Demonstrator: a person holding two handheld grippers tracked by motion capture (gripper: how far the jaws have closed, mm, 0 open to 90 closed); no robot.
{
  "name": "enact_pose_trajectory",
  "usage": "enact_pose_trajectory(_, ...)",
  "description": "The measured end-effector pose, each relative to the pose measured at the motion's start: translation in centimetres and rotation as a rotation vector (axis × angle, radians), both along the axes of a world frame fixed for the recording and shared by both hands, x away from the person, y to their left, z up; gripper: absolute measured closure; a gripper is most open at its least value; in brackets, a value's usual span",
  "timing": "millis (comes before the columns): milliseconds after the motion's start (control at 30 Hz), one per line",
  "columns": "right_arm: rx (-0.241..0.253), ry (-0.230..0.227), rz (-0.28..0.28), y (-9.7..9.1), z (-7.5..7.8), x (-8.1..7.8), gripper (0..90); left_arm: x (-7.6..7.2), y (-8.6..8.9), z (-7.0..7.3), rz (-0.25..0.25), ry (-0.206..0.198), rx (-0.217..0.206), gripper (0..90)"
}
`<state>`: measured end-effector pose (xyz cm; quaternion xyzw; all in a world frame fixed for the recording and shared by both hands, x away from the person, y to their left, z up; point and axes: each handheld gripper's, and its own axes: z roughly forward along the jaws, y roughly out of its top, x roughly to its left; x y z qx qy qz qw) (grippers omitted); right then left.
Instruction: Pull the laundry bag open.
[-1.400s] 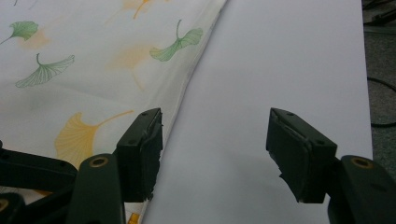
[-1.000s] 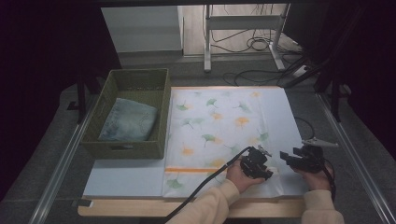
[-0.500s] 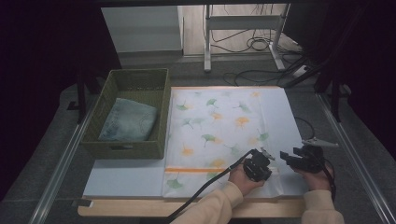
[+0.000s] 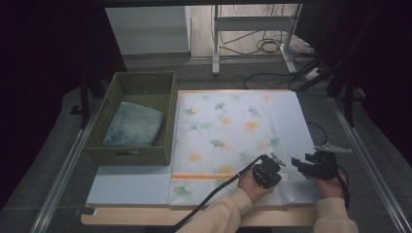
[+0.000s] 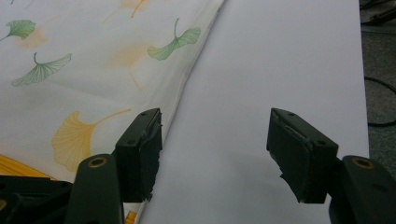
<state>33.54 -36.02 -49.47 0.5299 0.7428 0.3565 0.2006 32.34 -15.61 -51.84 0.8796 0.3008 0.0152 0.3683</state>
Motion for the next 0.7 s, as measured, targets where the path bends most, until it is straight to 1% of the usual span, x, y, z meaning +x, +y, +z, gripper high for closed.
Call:
enact_pose_trajectory(133, 0.000, -0.001, 0.003, 0.0, 0.0, 0.0, 35.9, 0.1, 0.2, 0.0, 0.000, 0.010, -0.015, 90.0)
enact_pose_trajectory(167, 0.000, 0.002, 0.003, 0.1, 0.0, 0.0, 35.8, 0.1, 0.3, 0.0, 0.003, 0.015, -0.022, 90.0)
enact_pose_trajectory(233, 0.016, 0.003, 0.008, 0.1, 0.0, 0.0, 35.8, 0.2, 0.5, 0.0, 0.002, 0.023, -0.039, 90.0)
enact_pose_trajectory(333, 0.016, 0.006, 0.013, 0.2, 0.0, 0.0, 35.6, 0.3, 0.7, 0.3, 0.003, 0.028, -0.056, 90.0)
enact_pose_trajectory(467, 0.007, 0.016, 0.018, 0.2, -0.1, 0.0, 35.2, 0.4, 1.1, 0.7, 0.007, 0.034, -0.078, 90.0)
enact_pose_trajectory(567, 0.009, 0.018, 0.021, 0.2, -0.1, 0.0, 35.1, 0.6, 1.4, 0.9, 0.012, 0.041, -0.093, 90.0)
enact_pose_trajectory(700, 0.022, 0.033, 0.038, 0.4, 0.0, 0.0, 35.1, 0.8, 1.8, 0.9, 0.020, 0.049, -0.111, 90.0)
